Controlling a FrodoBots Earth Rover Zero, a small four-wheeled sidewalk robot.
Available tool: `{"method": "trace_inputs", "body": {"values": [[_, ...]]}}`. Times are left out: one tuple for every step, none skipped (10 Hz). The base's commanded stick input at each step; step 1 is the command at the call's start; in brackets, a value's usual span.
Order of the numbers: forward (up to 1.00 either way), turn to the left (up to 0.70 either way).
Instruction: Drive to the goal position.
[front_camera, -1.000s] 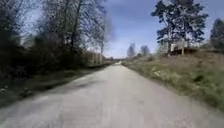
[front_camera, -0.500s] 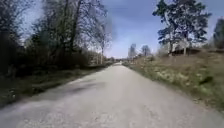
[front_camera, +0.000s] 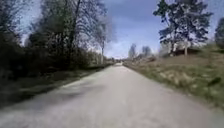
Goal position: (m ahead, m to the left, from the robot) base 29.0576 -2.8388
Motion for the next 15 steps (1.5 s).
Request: {"method": "trace_inputs", "body": {"values": [[0.85,0.0],[0.85,0.0],[0.85,0.0],[0.85,0.0],[0.85,0.0],[0.85,0.0],[0.85,-0.34],[0.85,-0.34],[0.85,-0.34],[0.85,-0.07],[0.85,0.0],[0.85,0.0],[0.85,0.0],[0.85,0.0],[0.85,0.0]]}}
